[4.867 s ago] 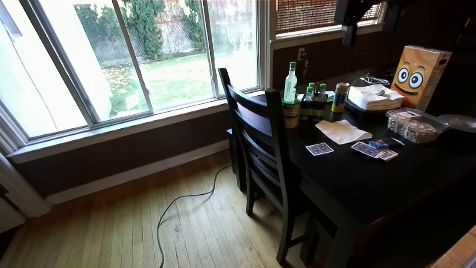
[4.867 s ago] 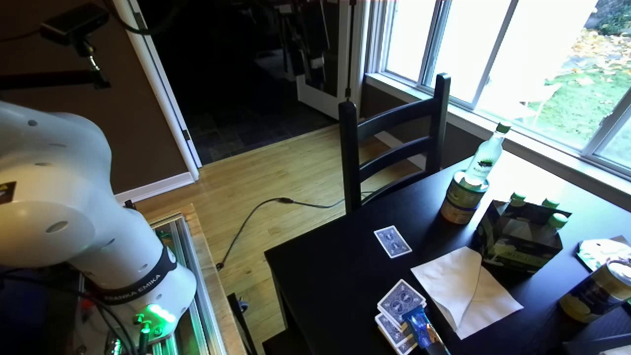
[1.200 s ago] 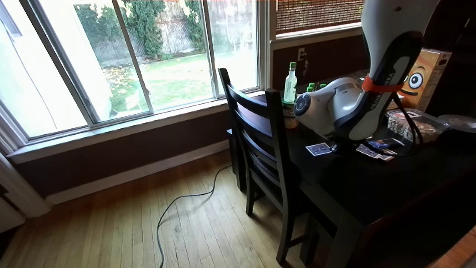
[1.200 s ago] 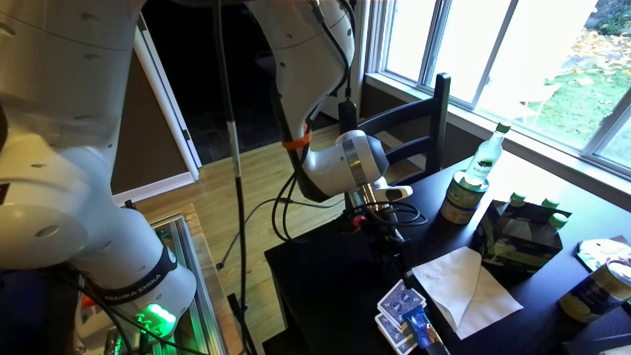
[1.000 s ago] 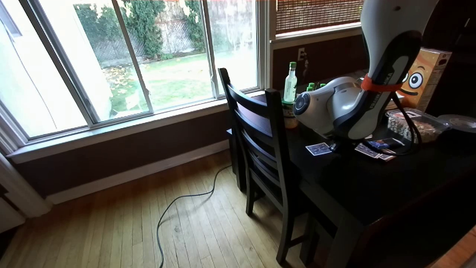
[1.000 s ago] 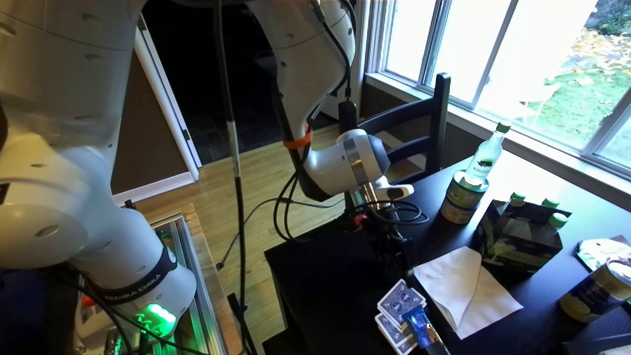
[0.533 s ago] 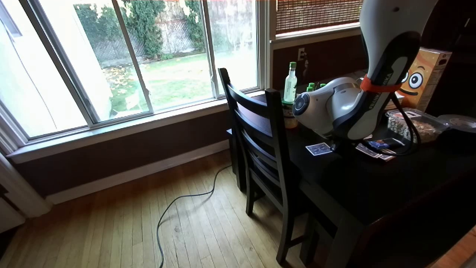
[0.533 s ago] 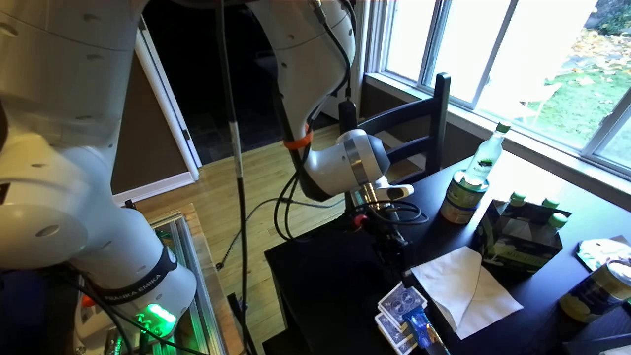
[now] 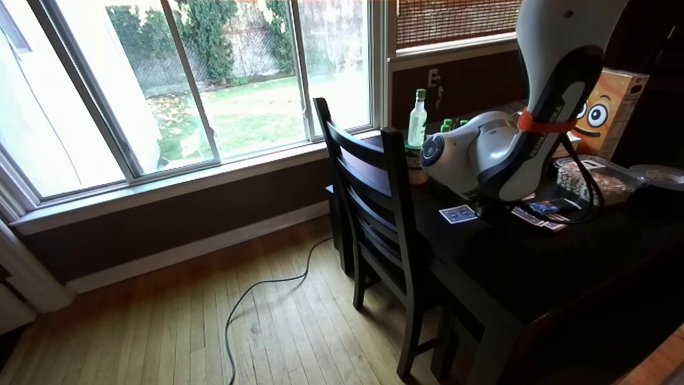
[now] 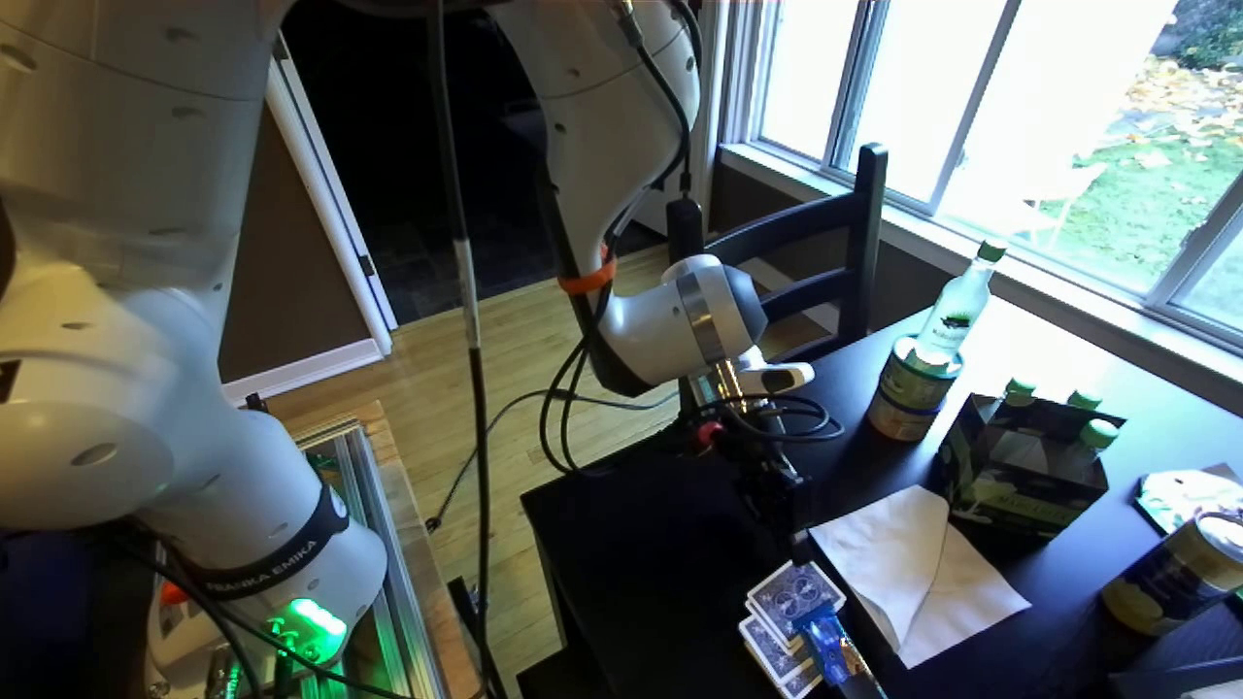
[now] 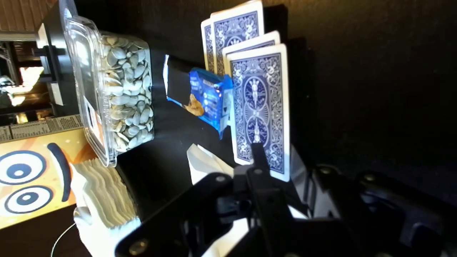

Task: Place one card upright.

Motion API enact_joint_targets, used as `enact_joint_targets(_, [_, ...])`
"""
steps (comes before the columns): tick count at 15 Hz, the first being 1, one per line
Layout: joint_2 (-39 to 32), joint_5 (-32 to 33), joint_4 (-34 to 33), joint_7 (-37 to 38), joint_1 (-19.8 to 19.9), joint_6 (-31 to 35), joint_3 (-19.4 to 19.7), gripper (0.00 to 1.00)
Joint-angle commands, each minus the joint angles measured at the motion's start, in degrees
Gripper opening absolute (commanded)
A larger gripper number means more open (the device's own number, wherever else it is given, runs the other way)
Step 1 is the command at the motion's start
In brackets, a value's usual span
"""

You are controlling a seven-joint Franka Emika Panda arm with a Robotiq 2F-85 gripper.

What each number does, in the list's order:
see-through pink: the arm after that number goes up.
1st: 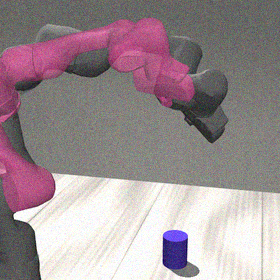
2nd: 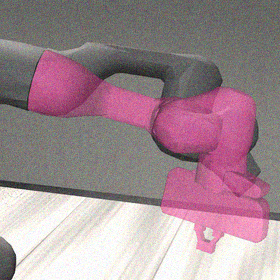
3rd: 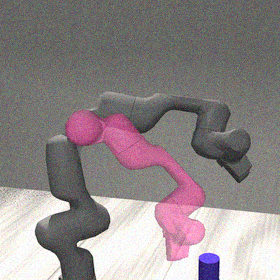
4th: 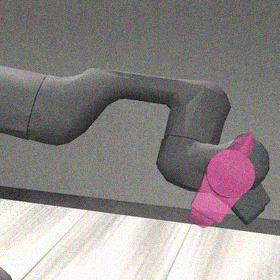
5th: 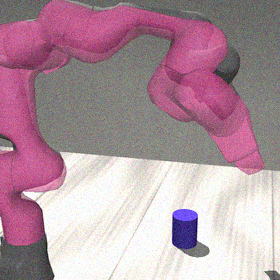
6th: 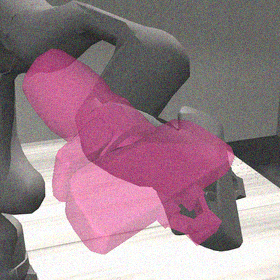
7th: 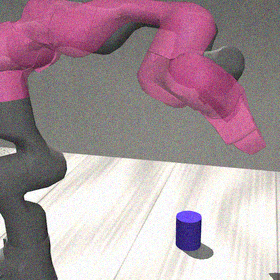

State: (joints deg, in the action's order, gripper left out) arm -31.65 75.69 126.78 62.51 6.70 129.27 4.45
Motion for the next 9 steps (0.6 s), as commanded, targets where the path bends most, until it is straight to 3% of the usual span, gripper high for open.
enact_joint_targets(1, [-1.24,2.68,-0.94,1.65,-0.39,1.42,0.88,0.22])
enact_joint_targets(9, [-2.44,4.86,-1.32,1.95,0.10,3.59,1.22,0.26])
